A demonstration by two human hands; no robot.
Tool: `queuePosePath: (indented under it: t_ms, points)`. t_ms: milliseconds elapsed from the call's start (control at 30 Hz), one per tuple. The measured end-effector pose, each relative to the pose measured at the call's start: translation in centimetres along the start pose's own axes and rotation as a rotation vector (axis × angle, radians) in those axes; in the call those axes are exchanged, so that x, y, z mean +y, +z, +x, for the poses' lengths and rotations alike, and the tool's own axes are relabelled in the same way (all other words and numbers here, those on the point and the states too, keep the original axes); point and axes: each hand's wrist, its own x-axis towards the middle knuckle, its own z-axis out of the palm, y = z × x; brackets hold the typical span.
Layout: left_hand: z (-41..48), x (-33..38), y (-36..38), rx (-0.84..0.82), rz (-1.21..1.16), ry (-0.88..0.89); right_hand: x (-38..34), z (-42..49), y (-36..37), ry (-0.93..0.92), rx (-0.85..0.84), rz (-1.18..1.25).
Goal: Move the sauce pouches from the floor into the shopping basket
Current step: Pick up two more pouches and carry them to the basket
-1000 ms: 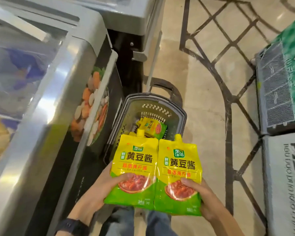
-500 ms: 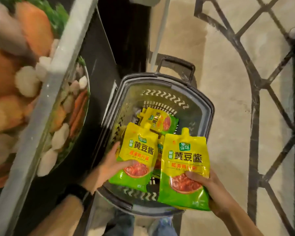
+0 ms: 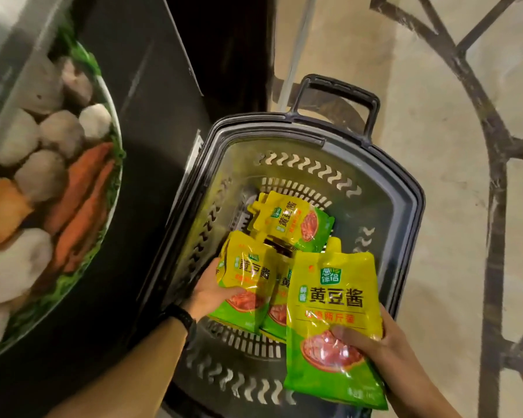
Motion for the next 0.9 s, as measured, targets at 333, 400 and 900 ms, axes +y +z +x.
queuePosePath:
  t_ms: [333, 400, 900]
  points:
    - [-3.8, 1.7, 2.4, 0.217, 0.913, 0.313, 1.3, 0.4, 1.4, 0.005, -0.03, -0.256]
    - [-3.5, 2.3, 3.6, 0.192, 1.049, 0.514, 1.4, 0.5, 1.5, 0.008, -0.018, -0.274]
    - [-0.1, -4.5, 4.4, 0.238, 1.118, 0.564, -2.6, 5.1, 3.7, -0.066, -0.052, -0.335]
